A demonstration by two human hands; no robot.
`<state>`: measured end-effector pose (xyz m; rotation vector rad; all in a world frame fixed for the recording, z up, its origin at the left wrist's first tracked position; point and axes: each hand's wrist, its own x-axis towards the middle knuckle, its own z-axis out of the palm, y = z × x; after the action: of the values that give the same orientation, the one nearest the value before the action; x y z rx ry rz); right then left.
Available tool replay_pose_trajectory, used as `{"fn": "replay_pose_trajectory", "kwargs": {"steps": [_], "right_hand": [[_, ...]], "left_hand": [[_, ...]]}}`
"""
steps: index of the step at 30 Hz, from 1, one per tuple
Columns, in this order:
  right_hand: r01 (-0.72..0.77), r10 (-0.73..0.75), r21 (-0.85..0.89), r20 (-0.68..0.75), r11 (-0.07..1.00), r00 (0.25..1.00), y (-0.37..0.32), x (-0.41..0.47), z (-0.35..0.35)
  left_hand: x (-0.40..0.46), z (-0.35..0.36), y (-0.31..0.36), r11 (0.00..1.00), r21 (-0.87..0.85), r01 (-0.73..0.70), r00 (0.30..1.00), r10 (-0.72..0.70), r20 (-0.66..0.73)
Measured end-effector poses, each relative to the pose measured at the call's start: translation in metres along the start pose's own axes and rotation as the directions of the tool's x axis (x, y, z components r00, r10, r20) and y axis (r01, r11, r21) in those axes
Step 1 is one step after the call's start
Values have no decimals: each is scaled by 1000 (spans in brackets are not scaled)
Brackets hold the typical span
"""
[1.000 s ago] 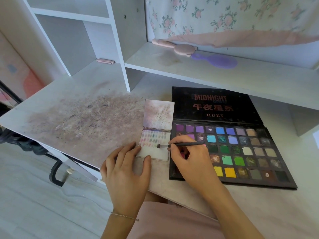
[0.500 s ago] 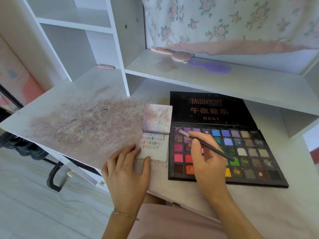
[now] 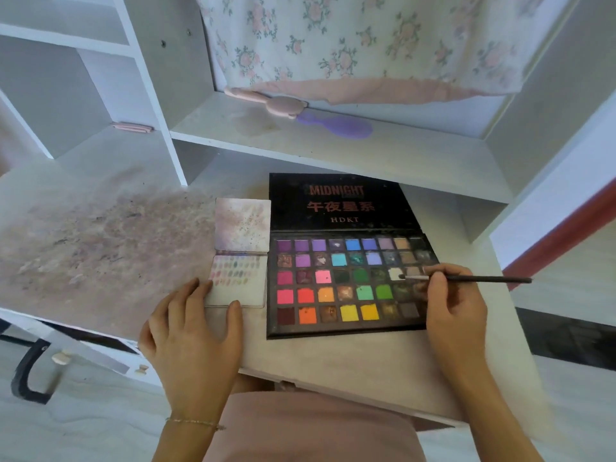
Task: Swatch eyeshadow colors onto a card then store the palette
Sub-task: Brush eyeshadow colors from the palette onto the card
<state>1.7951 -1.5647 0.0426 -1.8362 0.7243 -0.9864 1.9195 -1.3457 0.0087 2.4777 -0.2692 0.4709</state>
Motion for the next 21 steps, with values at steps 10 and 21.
{"fn": "replay_pose_trajectory", "kwargs": {"steps": [10,21], "right_hand": [[5,-7,-132,-14,991,1000,8,3,-13],[-33,32,-152,-13,988,999,11,5,-14]], "left_hand": [[-15,13,-11,945,-69,-321,933,303,-195],[-16,13,-9,948,-99,-301,937,275,-216]]}}
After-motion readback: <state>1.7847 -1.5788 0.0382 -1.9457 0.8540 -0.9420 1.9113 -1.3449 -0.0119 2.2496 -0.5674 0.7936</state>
